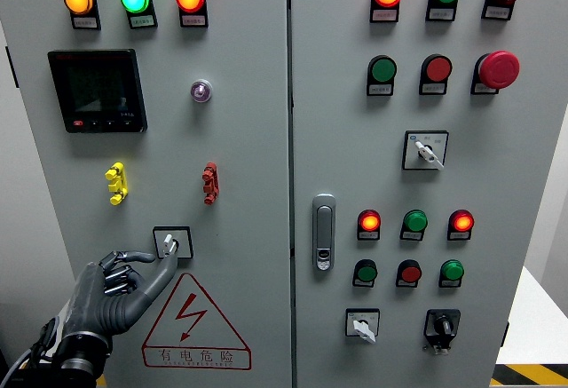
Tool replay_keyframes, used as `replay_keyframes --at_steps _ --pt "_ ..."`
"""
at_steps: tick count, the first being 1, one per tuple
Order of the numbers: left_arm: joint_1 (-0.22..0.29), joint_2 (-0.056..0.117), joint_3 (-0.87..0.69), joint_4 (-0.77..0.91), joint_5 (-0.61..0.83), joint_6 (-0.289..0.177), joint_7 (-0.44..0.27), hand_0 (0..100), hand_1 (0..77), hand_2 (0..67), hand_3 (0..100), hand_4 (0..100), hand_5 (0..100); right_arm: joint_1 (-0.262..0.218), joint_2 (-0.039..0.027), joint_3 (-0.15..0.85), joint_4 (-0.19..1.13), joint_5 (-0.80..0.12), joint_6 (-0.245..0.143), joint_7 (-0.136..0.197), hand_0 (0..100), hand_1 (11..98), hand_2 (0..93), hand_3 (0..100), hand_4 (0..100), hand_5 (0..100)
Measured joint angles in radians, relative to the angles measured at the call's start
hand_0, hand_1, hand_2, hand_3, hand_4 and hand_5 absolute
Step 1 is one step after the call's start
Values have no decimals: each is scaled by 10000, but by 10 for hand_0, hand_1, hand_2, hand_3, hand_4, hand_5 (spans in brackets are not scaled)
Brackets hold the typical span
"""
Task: Turn on light switch 1
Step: 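Place the left hand's fingers against the rotary switch handle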
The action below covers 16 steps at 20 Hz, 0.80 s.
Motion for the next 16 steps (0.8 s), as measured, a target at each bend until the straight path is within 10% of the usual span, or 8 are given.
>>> replay_keyframes --at_steps 16 --pt "-219 -69 323 145 4 582 574 0 585 507 912 1000 1000 0 -3 0 0 -5 1 0 0 195 0 194 191 107"
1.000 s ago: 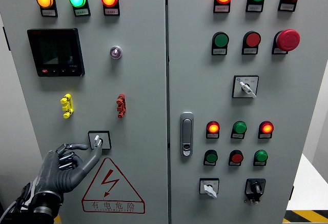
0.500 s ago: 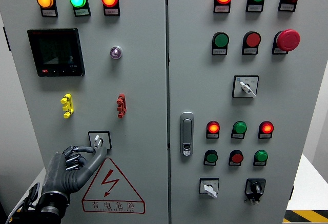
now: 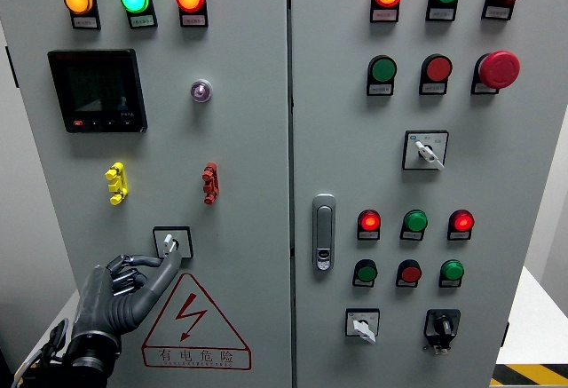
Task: Turn on light switch 1
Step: 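Place the left hand's fingers against the rotary switch handle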
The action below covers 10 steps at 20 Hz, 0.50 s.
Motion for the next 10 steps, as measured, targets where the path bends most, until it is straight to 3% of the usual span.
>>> replay_keyframes --at_steps 10 --pt "-316 -12 -6 145 11 7 606 0 593 523 922 1000 1000 0 6 0 -3 1 4 0 0 196 0 194 191 107"
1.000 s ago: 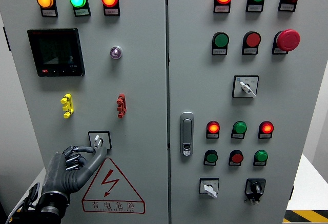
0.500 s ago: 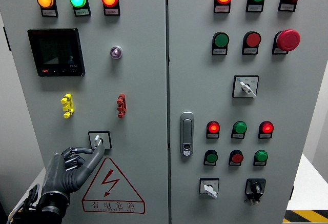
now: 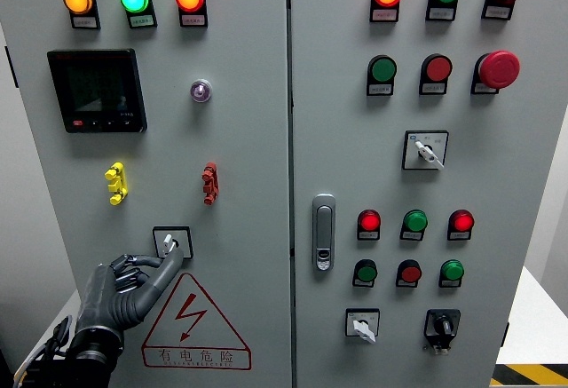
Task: Turn on light switch 1
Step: 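Place the left hand's fingers against the rotary switch handle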
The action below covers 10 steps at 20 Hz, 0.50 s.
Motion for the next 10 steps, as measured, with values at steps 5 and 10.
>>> replay_keyframes --at_steps 5,10 --pt "-144 -13 0 11 -9 43 106 0 575 528 925 1000 1000 0 -6 0 7 5 -8 0 0 196 0 194 191 107" --pt "-254 -15 0 34 -7 74 282 0 567 536 930 1000 1000 0 -6 0 3 5 -5 0 0 195 0 194 191 106"
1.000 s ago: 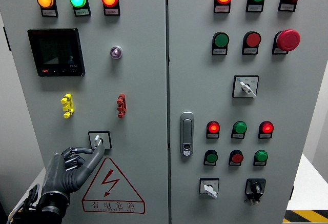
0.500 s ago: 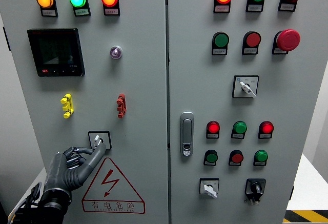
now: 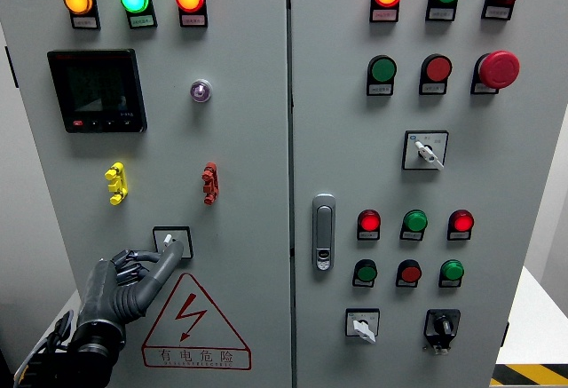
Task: Turn on light switch 1
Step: 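Place the left hand's fingers against the rotary switch handle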
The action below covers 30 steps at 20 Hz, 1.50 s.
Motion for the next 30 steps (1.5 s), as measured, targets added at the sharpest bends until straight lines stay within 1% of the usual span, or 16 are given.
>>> replay_keyframes --at_steps 3,8,13,16,25,26,27,30 --pt "-35 0 8 21 0 0 110 0 556 550 931 1000 1000 0 1 0 2 -2 1 0 0 196 0 194 191 106" --pt "-273 1 16 207 21 0 142 0 558 555 932 1000 1000 0 0 0 4 -5 -3 0 0 195 0 194 191 106" --pt "-312 4 22 230 39 1 243 0 568 559 932 1000 1000 0 5 0 -2 -5 -3 0 0 195 0 194 191 107" --pt "-365 3 29 231 53 1 320 0 563 561 932 1000 1000 0 -4 0 -5 -5 -3 0 0 195 0 194 191 107" --pt "-375 2 23 288 130 0 345 0 532 565 934 1000 1000 0 1 0 -3 -5 6 0 0 195 0 194 191 107" --pt "-375 6 22 290 131 0 345 52 522 566 934 1000 1000 0 -2 0 -3 -5 6 0 0 195 0 194 191 107" --pt "-376 6 20 293 132 0 345 137 516 567 935 1000 1000 0 -6 0 0 -5 6 0 0 195 0 194 191 107" --pt "-422 14 26 327 132 0 345 249 509 568 935 1000 1000 0 -7 0 3 -5 6 0 0 195 0 194 191 107"
